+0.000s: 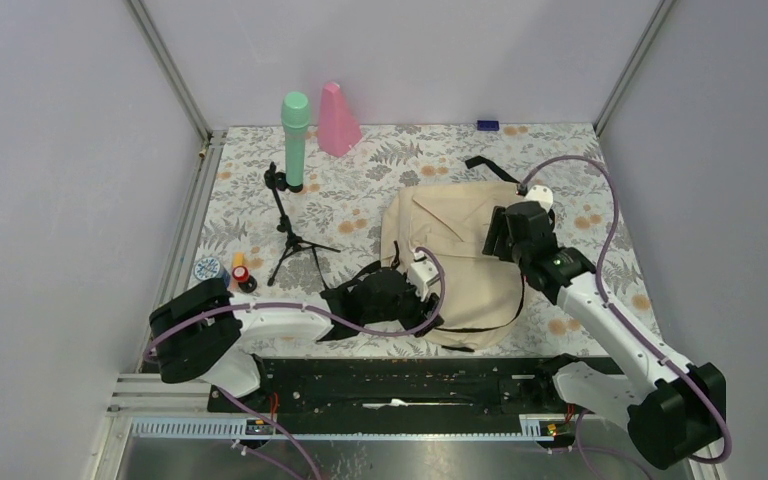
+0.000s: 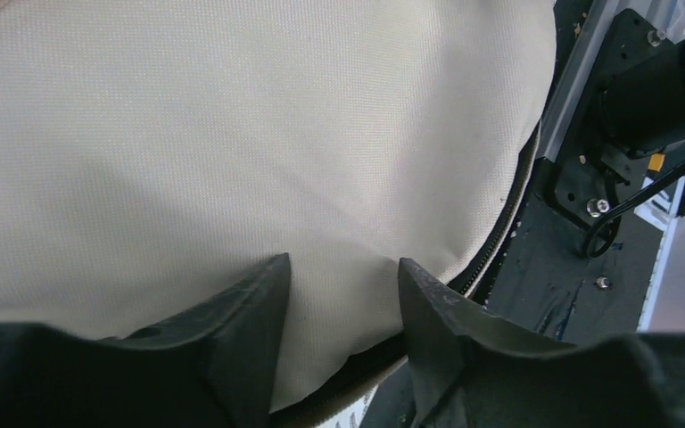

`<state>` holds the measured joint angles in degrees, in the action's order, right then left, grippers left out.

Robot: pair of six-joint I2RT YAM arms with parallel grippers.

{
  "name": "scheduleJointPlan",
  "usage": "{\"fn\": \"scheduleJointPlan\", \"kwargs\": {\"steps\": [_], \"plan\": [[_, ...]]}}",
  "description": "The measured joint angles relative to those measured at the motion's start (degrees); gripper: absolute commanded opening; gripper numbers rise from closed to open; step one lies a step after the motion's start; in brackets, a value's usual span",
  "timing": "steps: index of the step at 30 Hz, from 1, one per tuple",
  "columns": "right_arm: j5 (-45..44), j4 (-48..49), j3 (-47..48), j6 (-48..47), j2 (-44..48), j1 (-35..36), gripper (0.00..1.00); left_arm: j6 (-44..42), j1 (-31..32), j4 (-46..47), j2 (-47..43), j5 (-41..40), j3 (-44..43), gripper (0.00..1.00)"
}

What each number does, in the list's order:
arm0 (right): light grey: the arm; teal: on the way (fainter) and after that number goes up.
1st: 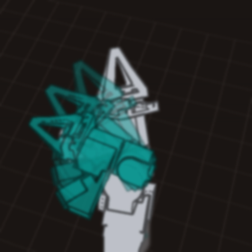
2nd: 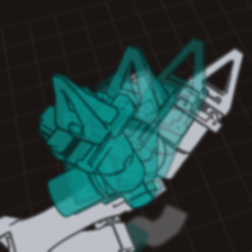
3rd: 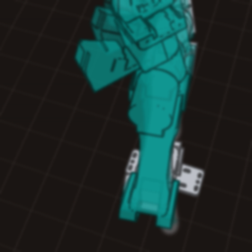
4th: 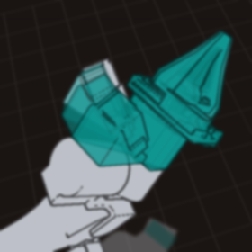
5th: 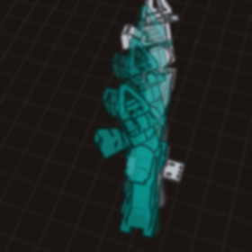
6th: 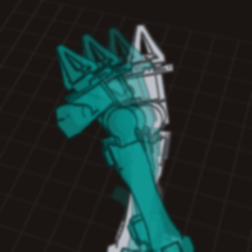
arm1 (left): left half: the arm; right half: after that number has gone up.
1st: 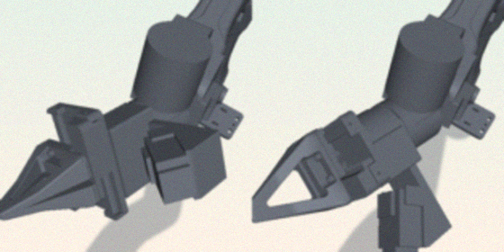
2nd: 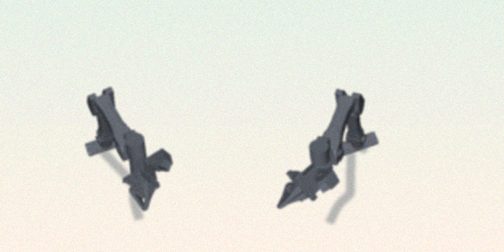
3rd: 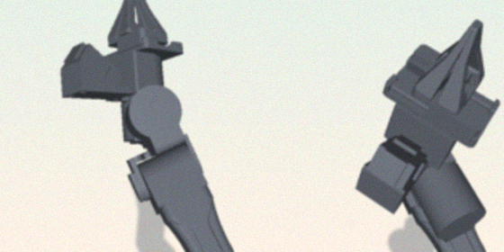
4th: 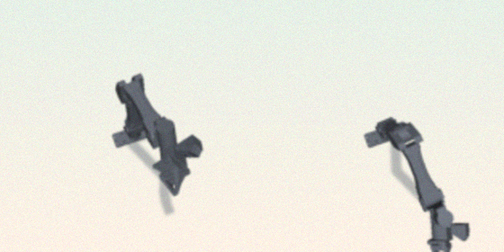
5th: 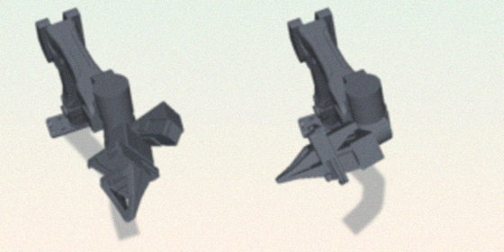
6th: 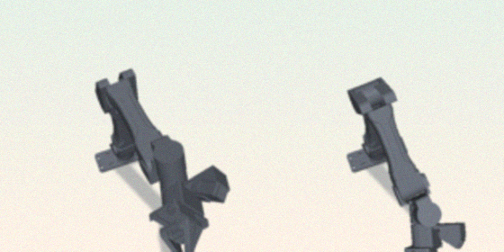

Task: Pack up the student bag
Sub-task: Zip the student bag at the center of the board, then unzip the student bag at the center of the board.

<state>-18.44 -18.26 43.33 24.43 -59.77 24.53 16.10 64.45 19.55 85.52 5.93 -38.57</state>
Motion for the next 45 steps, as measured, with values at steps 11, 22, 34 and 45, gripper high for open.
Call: {"fn": "scheduleJointPlan", "kwargs": {"steps": [11, 22, 34, 45], "plan": [[5.81, -5.62, 15.65, -7.76, -14.27, -7.82, 0.63, 6.8, -1.62, -7.93, -4.83, -7.23, -7.3, 0.88], [13.73, -9.11, 15.52, -9.25, -17.84, -8.96, 0.55, 17.59, -13.79, -12.41, -6.32, -9.62, -7.69, 0.92], [15.1, -9.25, 14.53, -9.77, -17.84, -9.33, 0.05, 18.43, -19.19, -15.21, -6.34, -9.64, -3.98, 0.78], [18.08, -9.16, 14.51, -10.34, -17.57, -9.44, 0.0, 18.05, -19.82, -15.13, -2.54, -9.51, -3.3, 0.53]]}}
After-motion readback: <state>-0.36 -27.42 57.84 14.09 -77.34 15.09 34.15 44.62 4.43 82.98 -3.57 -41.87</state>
